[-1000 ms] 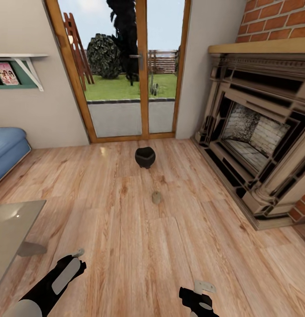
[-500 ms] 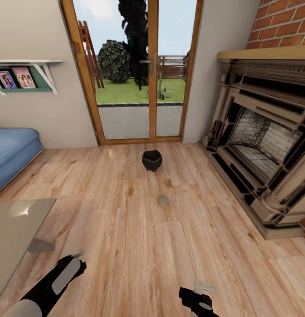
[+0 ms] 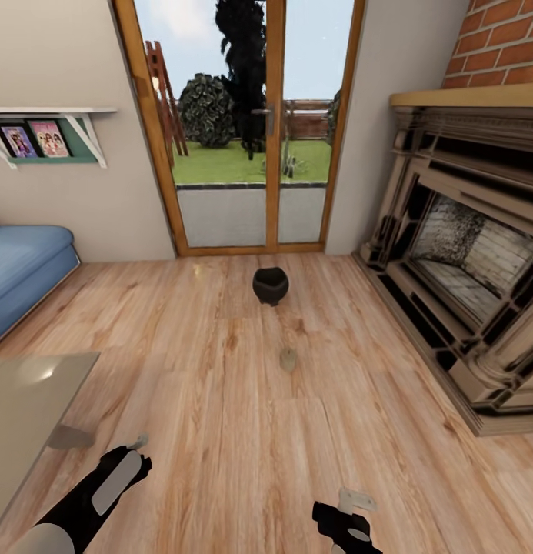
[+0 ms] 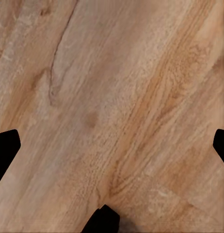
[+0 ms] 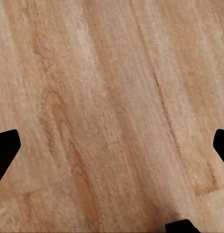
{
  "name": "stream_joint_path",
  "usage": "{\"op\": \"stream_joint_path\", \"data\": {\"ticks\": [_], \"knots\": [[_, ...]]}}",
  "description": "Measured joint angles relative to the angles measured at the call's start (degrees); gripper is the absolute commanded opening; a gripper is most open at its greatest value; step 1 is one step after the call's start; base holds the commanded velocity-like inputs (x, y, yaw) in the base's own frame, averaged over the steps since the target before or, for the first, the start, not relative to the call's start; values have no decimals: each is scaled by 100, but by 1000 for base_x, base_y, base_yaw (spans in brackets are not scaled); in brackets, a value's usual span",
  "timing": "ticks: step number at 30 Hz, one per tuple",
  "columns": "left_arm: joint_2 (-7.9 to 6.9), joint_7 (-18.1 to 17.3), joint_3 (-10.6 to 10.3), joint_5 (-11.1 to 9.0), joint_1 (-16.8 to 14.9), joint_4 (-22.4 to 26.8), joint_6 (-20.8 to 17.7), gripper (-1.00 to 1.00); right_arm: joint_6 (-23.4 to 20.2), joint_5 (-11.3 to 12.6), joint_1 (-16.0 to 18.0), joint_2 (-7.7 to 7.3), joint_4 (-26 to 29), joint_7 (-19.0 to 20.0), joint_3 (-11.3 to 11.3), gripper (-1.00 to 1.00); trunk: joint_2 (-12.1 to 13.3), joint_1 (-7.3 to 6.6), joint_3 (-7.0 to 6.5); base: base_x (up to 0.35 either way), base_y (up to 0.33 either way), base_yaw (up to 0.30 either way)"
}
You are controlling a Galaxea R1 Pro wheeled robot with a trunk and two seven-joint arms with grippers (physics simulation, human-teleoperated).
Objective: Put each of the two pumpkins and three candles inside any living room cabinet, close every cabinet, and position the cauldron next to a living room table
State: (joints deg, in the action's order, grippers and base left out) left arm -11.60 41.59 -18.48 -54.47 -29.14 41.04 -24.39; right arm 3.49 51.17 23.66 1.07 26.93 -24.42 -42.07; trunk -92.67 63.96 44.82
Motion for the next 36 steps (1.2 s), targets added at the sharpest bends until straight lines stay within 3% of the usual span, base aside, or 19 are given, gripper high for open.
{"op": "stream_joint_path", "data": {"ticks": [28, 29, 31, 33, 36], "knots": [[6, -9, -7, -4, 0, -3, -6, 100, -97, 18, 0, 2, 21, -29, -5, 100, 0, 0, 0, 323, 38, 73], [10, -10, -7, -4, 0, 1, -7, 100, -167, 29, 0, 1, 23, -35, -4, 100, 0, 0, 0, 331, 0, 1], [62, -12, -16, -6, 0, 12, -33, 100, -745, 74, 1, 18, 36, -154, 4, 100, 0, 0, 0, 331, 0, 0], [133, -17, -25, 3, -1, 80, -163, 100, -1573, 64, 113, 84, 221, -564, 37, 100, 0, 0, -1, 331, 0, 0], [139, -22, -23, 2, -3, 188, -262, 100, -1949, 122, 415, 124, 378, -1020, 59, 100, 0, 0, -1, 331, 0, 0]]}}
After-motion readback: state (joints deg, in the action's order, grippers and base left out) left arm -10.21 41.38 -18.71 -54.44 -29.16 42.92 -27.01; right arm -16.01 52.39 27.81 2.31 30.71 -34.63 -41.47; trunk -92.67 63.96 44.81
